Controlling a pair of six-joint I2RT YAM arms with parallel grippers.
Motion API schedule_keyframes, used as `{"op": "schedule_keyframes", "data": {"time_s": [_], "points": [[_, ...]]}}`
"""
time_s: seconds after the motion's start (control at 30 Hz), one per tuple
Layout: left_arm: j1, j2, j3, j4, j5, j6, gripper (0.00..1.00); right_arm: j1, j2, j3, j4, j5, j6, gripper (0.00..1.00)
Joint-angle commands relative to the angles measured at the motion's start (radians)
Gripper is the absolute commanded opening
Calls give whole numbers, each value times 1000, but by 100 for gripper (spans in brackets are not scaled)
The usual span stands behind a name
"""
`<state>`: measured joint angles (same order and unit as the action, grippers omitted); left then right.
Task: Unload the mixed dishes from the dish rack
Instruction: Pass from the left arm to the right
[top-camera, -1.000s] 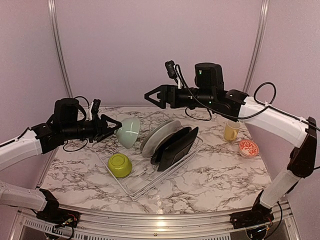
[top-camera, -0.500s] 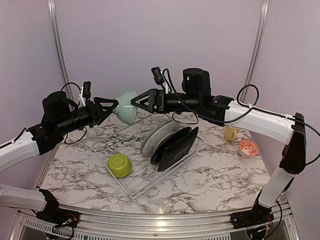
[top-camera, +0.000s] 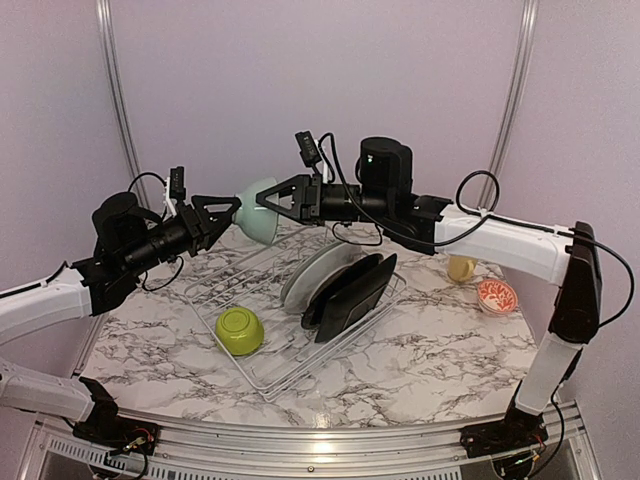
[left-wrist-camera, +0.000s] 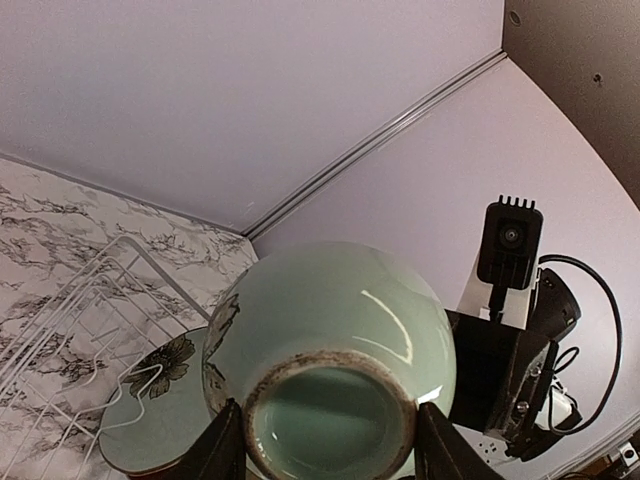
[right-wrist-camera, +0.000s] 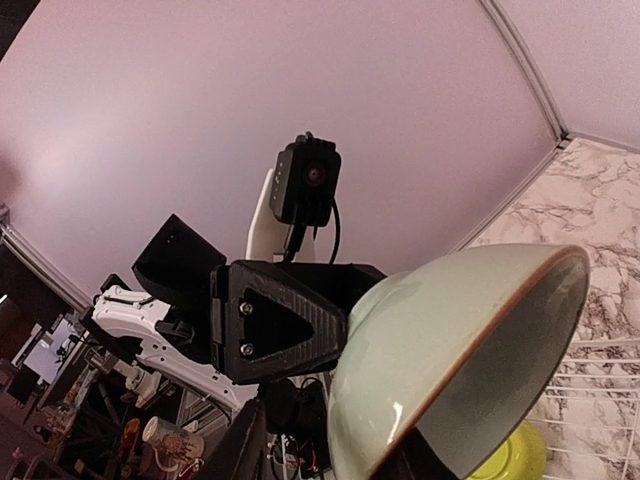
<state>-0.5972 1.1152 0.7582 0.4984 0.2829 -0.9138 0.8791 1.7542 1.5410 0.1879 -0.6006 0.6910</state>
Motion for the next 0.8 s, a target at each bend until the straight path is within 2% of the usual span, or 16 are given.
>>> {"op": "schedule_keyframes", "data": {"time_s": [0.0,0.33,0.53,0.77], "points": [[1,1,0,167,14,-9,26,9,22,44,60,-21,48,31],[-5,-9,-27,159,5,5,30,9,42,61,88,-39,76,3],[-6,-44,-31,104,-23,38,48,9,34,98,48,-25,44,0],[-6,-109,-37,34,-76,90,86,8,7,114,28,-4,9,0]]}}
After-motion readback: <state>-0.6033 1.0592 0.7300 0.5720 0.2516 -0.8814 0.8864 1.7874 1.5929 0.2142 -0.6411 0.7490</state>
